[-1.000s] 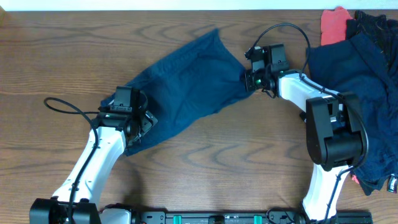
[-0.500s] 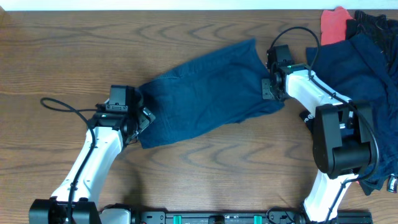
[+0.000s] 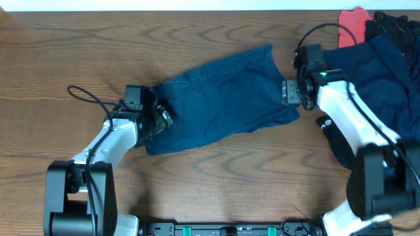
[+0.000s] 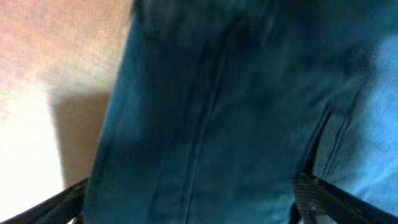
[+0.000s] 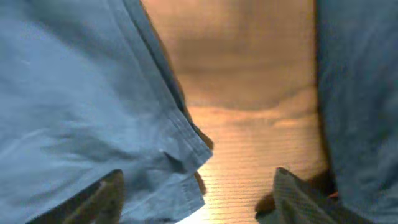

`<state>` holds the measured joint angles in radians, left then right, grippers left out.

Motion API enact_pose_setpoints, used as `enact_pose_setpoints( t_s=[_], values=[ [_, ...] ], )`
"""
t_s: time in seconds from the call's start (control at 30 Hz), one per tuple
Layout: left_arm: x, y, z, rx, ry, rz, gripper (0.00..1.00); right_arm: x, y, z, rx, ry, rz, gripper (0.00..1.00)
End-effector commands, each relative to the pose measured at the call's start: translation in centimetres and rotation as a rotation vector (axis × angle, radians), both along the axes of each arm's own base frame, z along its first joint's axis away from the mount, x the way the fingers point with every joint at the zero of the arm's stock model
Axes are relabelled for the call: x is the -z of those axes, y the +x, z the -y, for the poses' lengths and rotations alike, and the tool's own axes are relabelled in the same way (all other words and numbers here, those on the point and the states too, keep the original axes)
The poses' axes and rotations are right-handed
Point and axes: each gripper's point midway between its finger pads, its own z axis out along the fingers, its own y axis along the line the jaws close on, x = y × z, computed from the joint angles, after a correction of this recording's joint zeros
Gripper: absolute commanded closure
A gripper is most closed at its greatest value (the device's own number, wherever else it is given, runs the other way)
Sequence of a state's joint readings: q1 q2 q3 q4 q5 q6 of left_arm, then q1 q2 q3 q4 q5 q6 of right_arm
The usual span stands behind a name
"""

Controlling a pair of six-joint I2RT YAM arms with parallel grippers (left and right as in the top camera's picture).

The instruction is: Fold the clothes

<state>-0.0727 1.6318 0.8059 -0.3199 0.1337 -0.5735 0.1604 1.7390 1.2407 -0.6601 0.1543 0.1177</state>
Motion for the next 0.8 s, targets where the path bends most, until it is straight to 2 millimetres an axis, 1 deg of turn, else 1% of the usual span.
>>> enact_pose_setpoints(
  t_s=[0.0,0.07,0.1,0.2,0.27,0.4,0.5,0.6,0.67,0.77],
  values=[
    [1.7,-0.5,2.3,0.092,-0.116,-0.036,0.35,-1.3,0.1,-1.5,-0.064,0.072,0.028,0.4],
    [1.5,-0.2,3.2,0.137,-0.16,-0.017,0.89,-1.3,0.0,-3.0,-0.12,0.132,0.021,0.49],
    [1.4,-0.3,3.2,0.138,-0.162,-0.018,0.94,-1.2,-0.1,-3.8,-0.158,0.163,0.014,0.54],
    [0.7,-0.9,3.1,0.139,-0.155,-0.036,0.94,-1.2,-0.6,-6.6,-0.274,0.25,0.003,0.71],
    [-0.7,-1.4,3.0,0.141,-0.154,-0.043,0.94,-1.3,-0.8,-8.3,-0.356,0.288,0.005,0.79],
    [-5.2,-2.1,3.0,0.143,-0.154,-0.027,0.94,-0.8,-0.9,-11.0,-0.435,0.326,0.008,0.85],
    [-9.3,-2.2,3.0,0.147,-0.155,0.027,0.94,0.1,-1.8,-13.9,-0.505,0.388,-0.024,0.87],
    [-12.9,-2.1,3.0,0.153,-0.154,0.104,0.94,1.9,-3.8,-17.4,-0.589,0.464,-0.104,0.9],
    [-14.9,-1.9,3.0,0.156,-0.154,0.158,0.94,3.2,-5.8,-20.0,-0.643,0.521,-0.179,0.93],
    [-16.7,-1.7,3.2,0.153,-0.164,0.212,0.94,5.0,-9.0,-23.9,-0.716,0.6,-0.278,0.94]
  ],
)
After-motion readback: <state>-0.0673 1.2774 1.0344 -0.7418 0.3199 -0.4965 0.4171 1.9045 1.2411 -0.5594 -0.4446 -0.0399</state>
